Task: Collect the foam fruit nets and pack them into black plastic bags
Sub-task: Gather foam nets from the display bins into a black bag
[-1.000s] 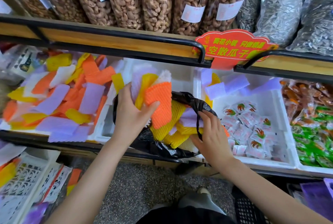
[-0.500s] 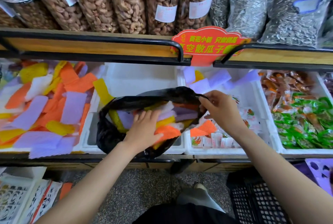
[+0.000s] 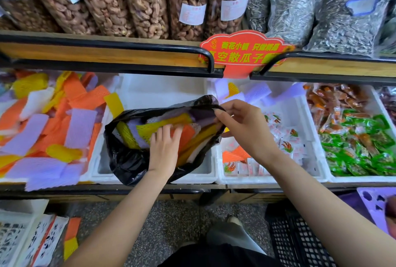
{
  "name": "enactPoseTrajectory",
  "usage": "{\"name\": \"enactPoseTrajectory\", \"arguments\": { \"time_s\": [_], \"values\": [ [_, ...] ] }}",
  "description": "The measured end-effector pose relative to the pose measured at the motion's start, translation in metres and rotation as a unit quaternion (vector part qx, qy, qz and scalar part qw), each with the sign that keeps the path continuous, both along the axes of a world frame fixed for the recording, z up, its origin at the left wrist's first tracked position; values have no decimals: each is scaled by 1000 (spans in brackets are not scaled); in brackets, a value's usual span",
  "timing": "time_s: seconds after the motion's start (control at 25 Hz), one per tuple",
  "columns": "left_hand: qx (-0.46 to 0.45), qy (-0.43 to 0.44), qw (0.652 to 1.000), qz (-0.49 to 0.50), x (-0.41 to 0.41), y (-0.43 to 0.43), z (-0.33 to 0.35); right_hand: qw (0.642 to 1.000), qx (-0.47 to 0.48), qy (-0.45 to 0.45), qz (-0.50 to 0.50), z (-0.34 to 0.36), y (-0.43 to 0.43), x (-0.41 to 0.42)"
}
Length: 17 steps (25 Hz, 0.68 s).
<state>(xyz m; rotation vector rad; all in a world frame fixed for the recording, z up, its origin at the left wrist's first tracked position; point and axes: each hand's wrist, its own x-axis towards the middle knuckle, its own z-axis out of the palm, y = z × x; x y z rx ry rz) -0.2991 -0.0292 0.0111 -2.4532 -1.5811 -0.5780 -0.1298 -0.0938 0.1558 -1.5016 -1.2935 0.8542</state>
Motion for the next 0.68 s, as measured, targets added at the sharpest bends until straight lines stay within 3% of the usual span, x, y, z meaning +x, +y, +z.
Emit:
{"name": "enactPoseTrajectory", "arguments": {
  "time_s": [0.16,0.28,0.36,0.48,0.68],
  "values": [
    [-144,-11,989,-24,1,19,-11,1000,9,3,12,0,3,3],
    [-315,-54,945,-71,-2,21,-21,1000,-11,0,0,-7,12,14],
    [-351,-73,931,-67,3,14,-15,1000,-4,-26,2,-11,21,27],
    [-327,-75,941,-37,9,-3,2,998,12,-60,33,-17,33,45],
    [-136,-125,982,40,30,-29,35,975,30,-113,191,-26,37,86]
  ]
}}
